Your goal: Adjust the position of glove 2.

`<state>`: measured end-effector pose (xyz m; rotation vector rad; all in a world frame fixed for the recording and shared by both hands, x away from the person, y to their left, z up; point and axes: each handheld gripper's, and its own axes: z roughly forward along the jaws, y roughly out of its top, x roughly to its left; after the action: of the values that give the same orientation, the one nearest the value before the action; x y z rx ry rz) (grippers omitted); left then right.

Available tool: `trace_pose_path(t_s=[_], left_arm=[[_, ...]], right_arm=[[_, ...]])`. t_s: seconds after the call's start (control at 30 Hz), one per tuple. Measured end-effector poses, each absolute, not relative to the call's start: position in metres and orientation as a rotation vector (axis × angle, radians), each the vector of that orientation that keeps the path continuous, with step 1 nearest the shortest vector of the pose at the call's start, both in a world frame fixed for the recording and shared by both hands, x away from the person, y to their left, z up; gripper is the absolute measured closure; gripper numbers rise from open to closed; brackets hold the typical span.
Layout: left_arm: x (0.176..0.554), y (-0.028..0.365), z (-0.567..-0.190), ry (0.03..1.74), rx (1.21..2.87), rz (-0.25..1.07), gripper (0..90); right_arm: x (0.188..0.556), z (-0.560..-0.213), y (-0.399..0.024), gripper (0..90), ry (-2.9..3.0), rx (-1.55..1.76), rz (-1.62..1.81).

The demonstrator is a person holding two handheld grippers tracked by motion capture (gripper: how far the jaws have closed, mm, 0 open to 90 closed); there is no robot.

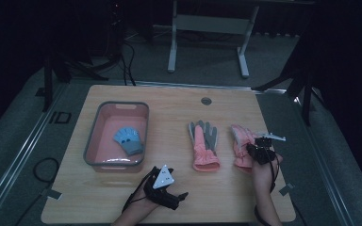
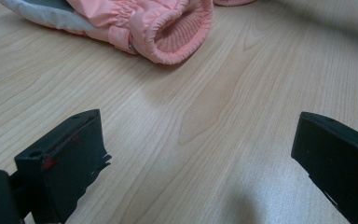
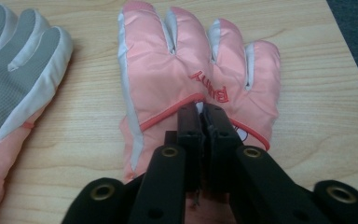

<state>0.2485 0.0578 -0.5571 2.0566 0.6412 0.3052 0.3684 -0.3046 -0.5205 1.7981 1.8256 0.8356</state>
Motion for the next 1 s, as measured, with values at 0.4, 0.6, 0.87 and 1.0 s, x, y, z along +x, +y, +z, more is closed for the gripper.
trace_pose_path(t_s=[0.4, 0.6, 0.87, 1.0], left_arm=[[0.248, 0.058, -0.557, 0.641, 2.056, 0.304, 2.9], [0.249, 0.06, -0.557, 0.659, 2.053, 0.31, 2.8], [0.248, 0.059, -0.558, 0.654, 2.061, 0.307, 2.8], [0.248, 0.059, -0.558, 0.652, 2.059, 0.306, 2.8]], right_arm=[[0.369, -0.49, -0.317, 62.2, 2.113, 1.5, 0.931], [0.37, -0.485, -0.335, 58.3, 2.211, 1.455, 0.976], [0.375, -0.506, -0.348, 55.4, 2.247, 1.481, 1.022], [0.375, -0.524, -0.349, 57.4, 2.24, 1.502, 1.015]])
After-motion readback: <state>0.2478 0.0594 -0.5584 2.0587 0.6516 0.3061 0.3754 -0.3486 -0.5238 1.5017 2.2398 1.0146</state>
